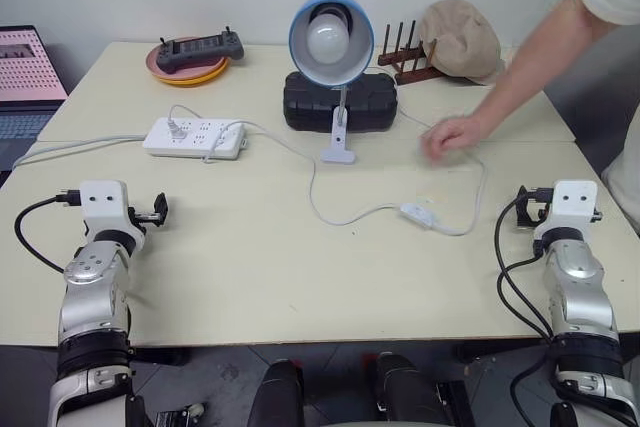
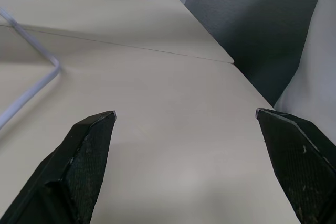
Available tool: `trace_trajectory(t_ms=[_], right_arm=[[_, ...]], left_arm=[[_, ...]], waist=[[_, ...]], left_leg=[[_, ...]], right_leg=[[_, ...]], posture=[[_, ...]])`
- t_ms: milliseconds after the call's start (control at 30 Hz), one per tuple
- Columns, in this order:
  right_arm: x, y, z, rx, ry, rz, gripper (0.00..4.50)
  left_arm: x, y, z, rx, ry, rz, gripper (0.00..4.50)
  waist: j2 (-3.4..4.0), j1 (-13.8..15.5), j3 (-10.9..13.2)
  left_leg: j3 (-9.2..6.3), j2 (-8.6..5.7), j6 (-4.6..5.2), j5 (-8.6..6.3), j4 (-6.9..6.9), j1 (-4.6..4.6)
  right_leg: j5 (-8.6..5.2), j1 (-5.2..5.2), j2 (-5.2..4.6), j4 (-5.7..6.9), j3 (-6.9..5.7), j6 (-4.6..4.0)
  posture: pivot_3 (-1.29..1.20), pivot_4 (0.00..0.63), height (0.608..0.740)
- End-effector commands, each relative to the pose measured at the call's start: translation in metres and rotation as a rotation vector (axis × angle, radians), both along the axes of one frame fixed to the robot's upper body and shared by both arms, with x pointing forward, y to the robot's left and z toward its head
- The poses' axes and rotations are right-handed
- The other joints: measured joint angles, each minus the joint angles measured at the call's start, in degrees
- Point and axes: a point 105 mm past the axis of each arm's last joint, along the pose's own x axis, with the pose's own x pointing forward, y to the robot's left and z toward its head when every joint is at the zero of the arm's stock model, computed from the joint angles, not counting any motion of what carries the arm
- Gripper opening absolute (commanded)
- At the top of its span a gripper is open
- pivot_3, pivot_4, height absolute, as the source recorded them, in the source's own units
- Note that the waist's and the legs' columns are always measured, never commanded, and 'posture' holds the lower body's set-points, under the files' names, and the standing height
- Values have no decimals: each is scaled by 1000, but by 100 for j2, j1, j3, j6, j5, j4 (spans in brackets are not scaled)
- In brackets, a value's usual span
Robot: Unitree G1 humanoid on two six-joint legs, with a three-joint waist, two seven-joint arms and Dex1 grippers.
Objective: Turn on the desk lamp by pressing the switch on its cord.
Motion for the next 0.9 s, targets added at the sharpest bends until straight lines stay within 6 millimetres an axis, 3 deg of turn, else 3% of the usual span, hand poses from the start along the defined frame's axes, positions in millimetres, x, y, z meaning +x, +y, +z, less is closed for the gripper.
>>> trace_trajectory(t_ms=[33, 167, 233, 300, 367, 533, 667, 733, 833, 900], right_arm=[[-3, -3, 19, -29, -61, 1, 4485], [-6, -6, 23, -38, -64, 3, 4485], [-6, -1, 31, -46, -69, 58, 4485], [-2, 19, 43, -29, -58, 246, 4485], [-7, 51, 52, 0, 9, 521, 4485], [-37, 97, 50, 12, 279, 961, 4485], [-45, 113, 43, 22, 424, 1128, 4485], [-46, 120, 35, 3, 486, 1180, 4485], [-31, 136, 27, -12, 480, 1206, 4485], [-24, 145, 24, -10, 476, 1222, 4485]], left_arm=[[3, -3, 17, 8, -51, -48, 4500], [4, -1, 16, 19, -52, -31, 4500], [5, -5, 19, 13, -51, -60, 4500], [7, -15, 27, -37, -58, -139, 4500], [8, -41, 41, -73, -57, -320, 4500], [-5, -110, 72, -30, 36, -759, 4500], [-32, -177, 81, -13, 153, -1150, 4500], [-34, -199, 88, 38, 150, -1241, 4500], [-43, -241, 89, 67, 168, -1440, 4500], [-50, -258, 85, 86, 191, -1537, 4500]], waist=[[0, 0, 0], [0, 0, 0], [0, 1, 0], [1, 0, 1], [1, -4, 2], [-2, -20, 1], [-1, -22, 1], [-1, -20, 2], [-2, -26, 1], [-1, -61, 1]], left_leg=[[0, 0, 0, 0, 0, 0], [0, 0, 0, 0, 0, 0], [0, 0, 0, 0, 0, 0], [0, 0, 0, 0, 0, 0], [2, 0, 0, 0, 0, -1], [-7, 4, 0, 0, -4, 2], [-4, 3, 0, 0, -1, 1], [-2, 1, 0, 0, 3, -1], [-5, 1, 1, 0, 5, 1], [-4, 1, 1, 0, 5, 1]], right_leg=[[0, 0, 0, 0, 0, 0], [0, 0, 0, 0, 0, 0], [0, 0, 0, 1, 0, 0], [0, 0, 0, 0, 1, 1], [-1, 0, 0, -2, 2, 1], [-3, 7, 3, -6, -6, -1], [-6, 9, 1, -13, -4, -3], [-6, 9, 0, -16, -3, -3], [-6, 10, 3, -14, -4, -2], [-6, 9, 4, -15, -3, -2]], posture=[[0, 150, 740], [0, 150, 740], [0, 150, 740], [0, 150, 740], [0, 150, 740], [0, 150, 740], [0, 150, 740], [0, 150, 740], [0, 150, 740], [0, 150, 740]])
